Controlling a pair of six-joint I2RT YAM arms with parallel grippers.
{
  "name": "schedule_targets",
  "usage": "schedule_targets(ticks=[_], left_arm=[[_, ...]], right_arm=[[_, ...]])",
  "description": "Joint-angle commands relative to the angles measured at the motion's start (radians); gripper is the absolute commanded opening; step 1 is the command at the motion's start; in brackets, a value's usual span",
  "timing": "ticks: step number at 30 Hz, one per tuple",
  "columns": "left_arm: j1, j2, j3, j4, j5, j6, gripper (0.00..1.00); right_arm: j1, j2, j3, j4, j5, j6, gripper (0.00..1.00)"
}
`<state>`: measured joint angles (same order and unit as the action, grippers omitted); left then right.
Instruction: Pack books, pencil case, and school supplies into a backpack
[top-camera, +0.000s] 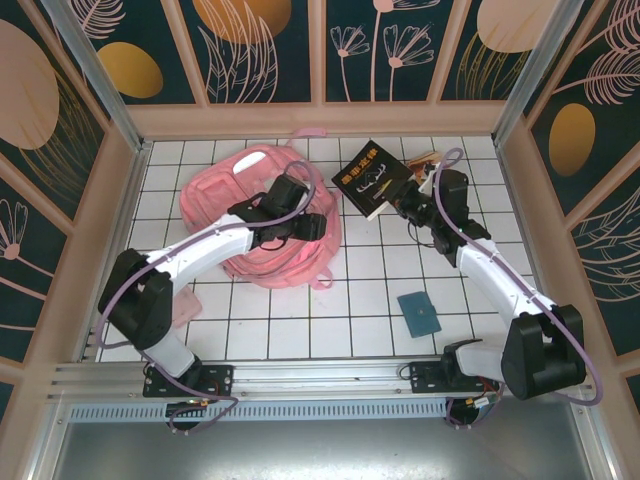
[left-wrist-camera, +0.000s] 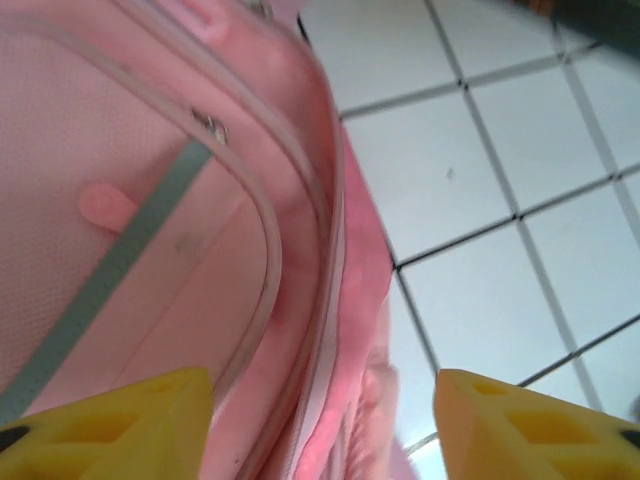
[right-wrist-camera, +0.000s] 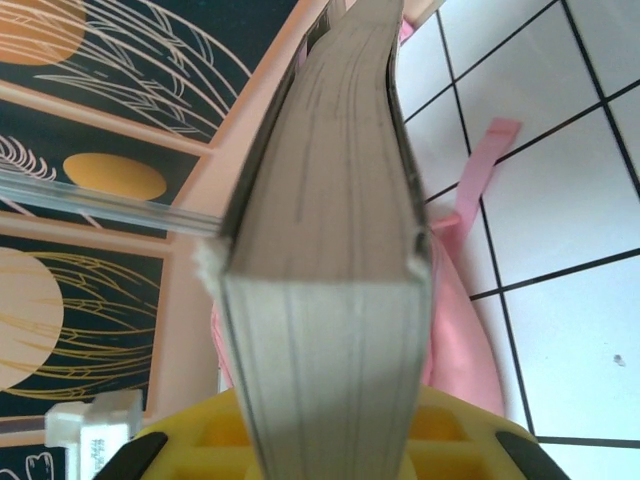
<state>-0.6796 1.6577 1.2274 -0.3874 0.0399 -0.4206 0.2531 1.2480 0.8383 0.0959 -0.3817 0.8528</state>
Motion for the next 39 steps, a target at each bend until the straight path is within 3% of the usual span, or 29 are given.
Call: schedule_targets(ticks=[1,6,13,16,25,35,39], left_arm=[[0.002,0.049,0.040,-0.142,0.001,0.092,0.56],[0.001,0.113,0.072,-0.171,0.076,0.134,0.44],[0.001,0.179,0.126,-0.190,0.088,0.159,0.33],[0.001,0.191,0.149,-0.200,0.077,0.164,0.21],[0.001,0.089,0.247,-0.227,-0.086,0.156,0.00],[0.001,-0.070,0.277,-0.092,-0.427,0.068,0.00],[0.000,-0.100,0.269,-0.013,-0.465,0.063,0.00]], right_arm=[[-0.011,-0.053,0.001,0.046,0.010,-0.032,0.09],[-0.015,-0.054,-0.004,0.042,0.011,-0.027,0.09],[-0.015,-0.065,-0.009,0.035,0.021,-0.026,0.09],[-0.015,-0.075,-0.008,0.022,0.031,-0.036,0.09],[-0.028,-0.156,-0.031,-0.025,0.004,-0.071,0.09],[-0.028,-0.226,-0.088,0.015,-0.184,-0.052,0.10],[-0.016,-0.192,-0.098,0.056,-0.271,0.008,0.10]])
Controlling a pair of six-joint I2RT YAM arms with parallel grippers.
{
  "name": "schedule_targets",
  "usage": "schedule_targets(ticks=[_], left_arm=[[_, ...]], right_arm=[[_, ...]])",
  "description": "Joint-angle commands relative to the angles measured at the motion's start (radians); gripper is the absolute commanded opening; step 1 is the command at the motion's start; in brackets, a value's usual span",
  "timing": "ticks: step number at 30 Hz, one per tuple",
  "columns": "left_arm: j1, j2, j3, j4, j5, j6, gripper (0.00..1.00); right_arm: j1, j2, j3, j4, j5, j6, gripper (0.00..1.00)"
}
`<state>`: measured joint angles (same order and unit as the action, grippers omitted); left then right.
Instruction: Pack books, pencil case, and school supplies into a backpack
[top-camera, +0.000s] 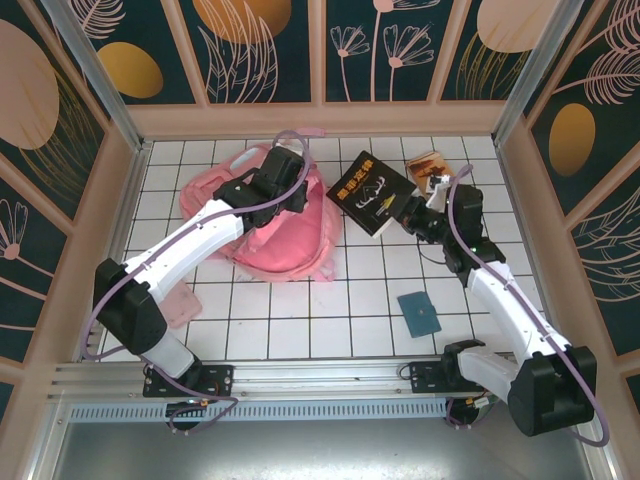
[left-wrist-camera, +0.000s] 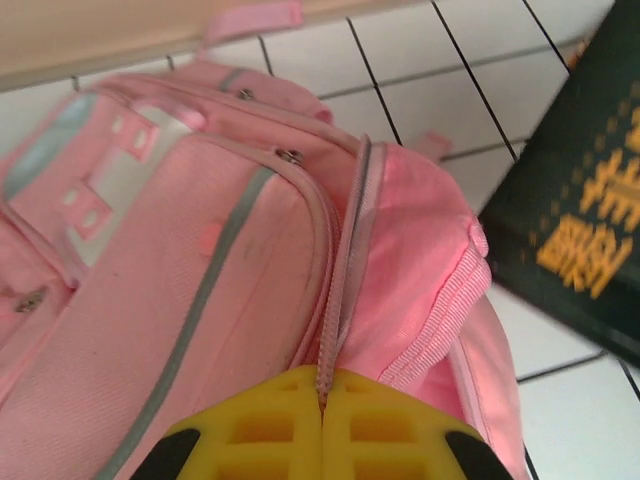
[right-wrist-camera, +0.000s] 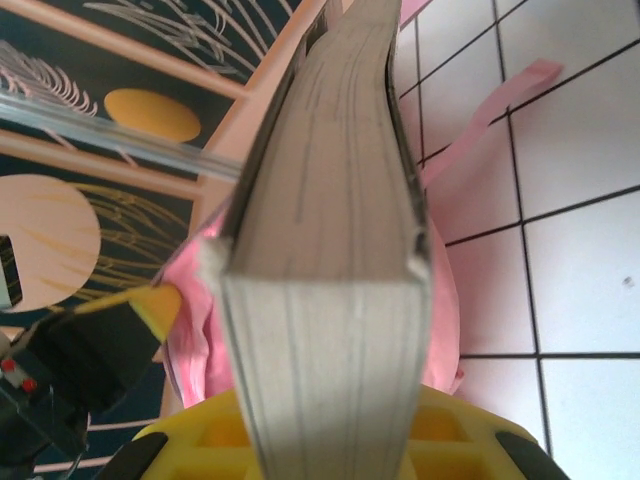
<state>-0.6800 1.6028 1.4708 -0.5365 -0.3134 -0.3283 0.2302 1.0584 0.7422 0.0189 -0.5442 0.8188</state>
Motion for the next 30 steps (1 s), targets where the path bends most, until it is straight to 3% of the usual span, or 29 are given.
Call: schedule_targets(ticks=[1,8,15,21,30], left_arm=[[0.000,-0.047,0.028,0.149,-0.104,-0.027,0.00],[0.002,-0.012,0.078,0.199,-0.045,-0.008,0.00],[0.001,-0.004,0.098,0.228,-0.009,-0.011,0.00],[0.001,0.001,0.097,0.236,0.007,-0.032,0.00],[0.001,-0.029,0.082,0.233,0.020,-0.054,0.00]], right_arm=[[0.017,0.007,-0.008,0.149,-0.118,0.056,0.10],[0.117,0.107,-0.016,0.289,-0.178,0.147,0.10],[0.197,0.251,0.039,0.362,-0.123,0.227,0.10],[0.306,0.500,0.170,0.585,-0.013,0.396,0.10],[0.375,0.846,0.451,0.557,0.241,0.474,0.09]])
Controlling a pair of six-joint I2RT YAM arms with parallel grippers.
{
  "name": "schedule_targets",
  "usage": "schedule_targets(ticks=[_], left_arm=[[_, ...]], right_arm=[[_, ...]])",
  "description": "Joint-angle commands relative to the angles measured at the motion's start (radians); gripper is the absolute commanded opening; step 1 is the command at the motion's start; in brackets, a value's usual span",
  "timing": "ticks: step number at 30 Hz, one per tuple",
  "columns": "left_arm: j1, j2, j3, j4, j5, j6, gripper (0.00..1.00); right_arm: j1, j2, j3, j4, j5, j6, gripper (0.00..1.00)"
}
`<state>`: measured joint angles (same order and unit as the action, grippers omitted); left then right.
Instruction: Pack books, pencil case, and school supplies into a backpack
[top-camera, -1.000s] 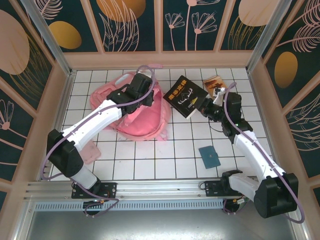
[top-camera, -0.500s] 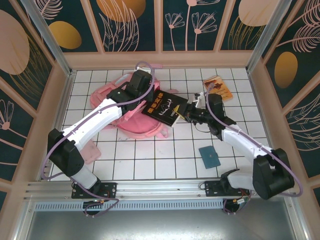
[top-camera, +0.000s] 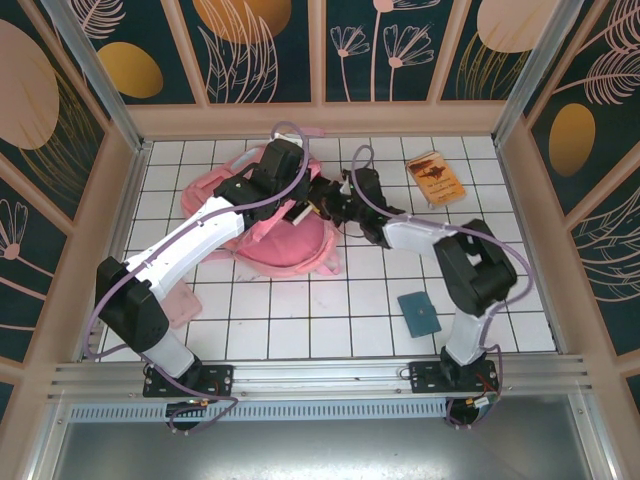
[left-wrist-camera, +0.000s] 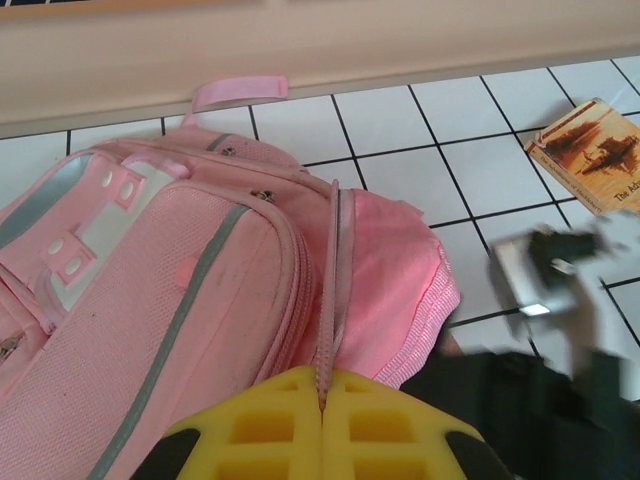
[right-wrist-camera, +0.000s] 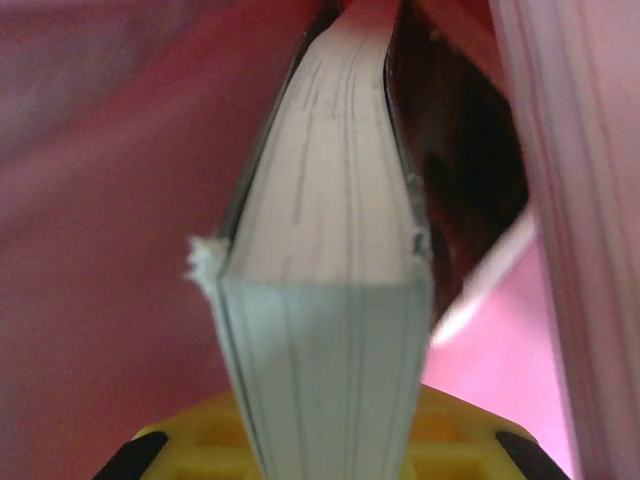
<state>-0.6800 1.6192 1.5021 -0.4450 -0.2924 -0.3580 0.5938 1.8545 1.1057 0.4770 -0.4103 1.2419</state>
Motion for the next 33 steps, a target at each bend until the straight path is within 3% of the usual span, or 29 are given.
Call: schedule_targets(ticks=[1,8,13,17,29,33], left_arm=[[0.001,-0.045,0.053,0.140,-0.001,-0.025,0.00],[0.001,-0.033,0.075,0.126,-0.015,-0.060,0.00],[0.001,-0.044,0.073,0.116,-0.036,-0.073,0.00],[0.002,-0.047,0.068,0.115,-0.062,-0.082,0.00],[0.002,-0.039,0.072,0.126,-0.094,-0.086,0.00],[0.003,-0.045,0.043,0.123,-0.085,-0.088,0.00]], right_arm=[[0.020,0.086,0.126,0.087,0.133,0.061,0.09],[0.094,0.305,0.349,0.030,0.282,0.070,0.13],[0.087,0.299,0.317,0.025,0.260,0.078,0.47],[0.068,0.199,0.195,0.042,0.157,0.091,0.58],[0.030,-0.109,-0.084,-0.008,0.002,0.099,0.55],[0.003,-0.280,-0.202,-0.071,0.017,-0.011,0.53]])
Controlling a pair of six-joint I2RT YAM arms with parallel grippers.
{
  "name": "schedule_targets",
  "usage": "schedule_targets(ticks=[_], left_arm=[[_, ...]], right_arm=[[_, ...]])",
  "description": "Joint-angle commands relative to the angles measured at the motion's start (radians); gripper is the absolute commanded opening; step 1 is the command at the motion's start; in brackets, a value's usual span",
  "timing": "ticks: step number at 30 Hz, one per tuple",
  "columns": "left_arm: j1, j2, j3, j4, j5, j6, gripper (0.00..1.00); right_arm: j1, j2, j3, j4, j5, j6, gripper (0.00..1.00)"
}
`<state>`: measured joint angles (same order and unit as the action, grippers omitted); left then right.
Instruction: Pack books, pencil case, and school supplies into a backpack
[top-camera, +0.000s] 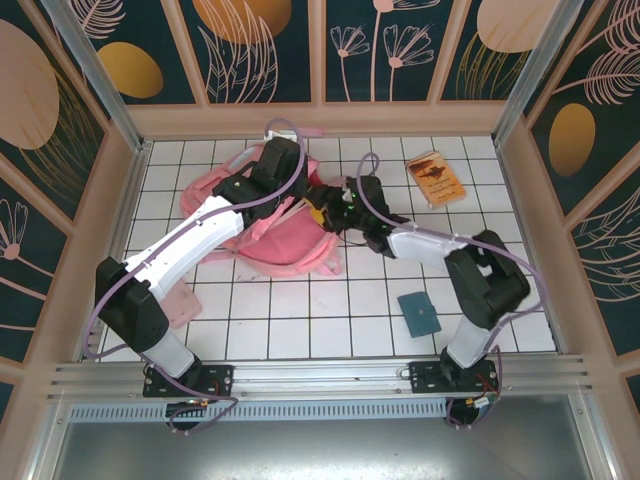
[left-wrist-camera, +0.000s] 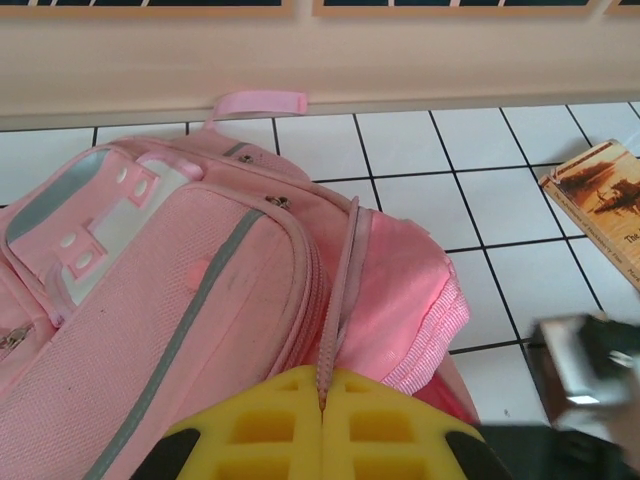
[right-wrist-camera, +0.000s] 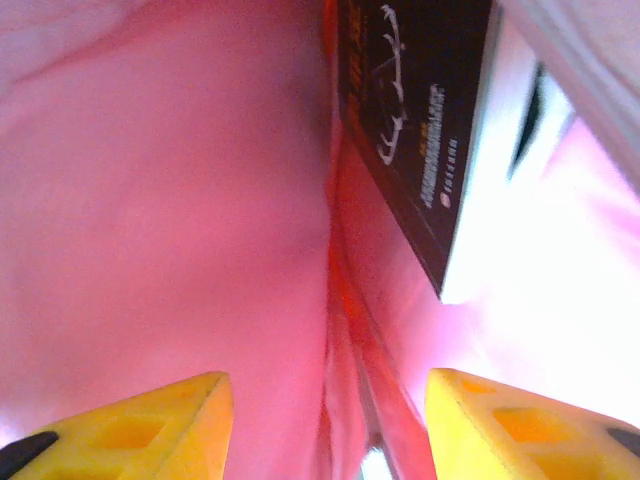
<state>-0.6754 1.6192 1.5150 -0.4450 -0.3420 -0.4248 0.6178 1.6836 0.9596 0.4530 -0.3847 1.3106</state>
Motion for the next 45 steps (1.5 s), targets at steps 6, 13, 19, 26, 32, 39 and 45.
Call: schedule_targets(ticks=[6,13,19,26,32,39,45], left_arm=[[-0.002,-0.082,-0.114,0.134,0.050,-0.028,0.03],[-0.002,-0.158,-0.318,0.171,0.178,-0.071,0.32],[-0.002,-0.185,-0.398,0.175,0.154,-0.141,0.69],[-0.003,-0.184,-0.388,0.185,0.121,-0.166,0.85],[-0.001,-0.176,-0.375,0.196,0.118,-0.154,0.88],[-0.001,-0.121,-0.287,0.158,0.105,-0.085,0.89],[-0.002,-0.040,-0.175,0.134,0.180,-0.036,0.89]], right_arm=[[-0.147,-0.366,-0.150,-0.322,0.187,-0.353,0.60],[-0.417,-0.248,-0.007,-0.544,0.338,-0.653,0.78],[-0.571,0.041,0.202,-0.588,0.333,-0.759,0.82],[-0.617,0.373,0.515,-0.708,0.360,-0.838,0.83],[-0.612,0.462,0.572,-0.739,0.331,-0.854,0.83],[-0.582,0.330,0.322,-0.677,0.316,-0.755,0.78],[-0.503,0.096,0.014,-0.577,0.243,-0.617,0.78]])
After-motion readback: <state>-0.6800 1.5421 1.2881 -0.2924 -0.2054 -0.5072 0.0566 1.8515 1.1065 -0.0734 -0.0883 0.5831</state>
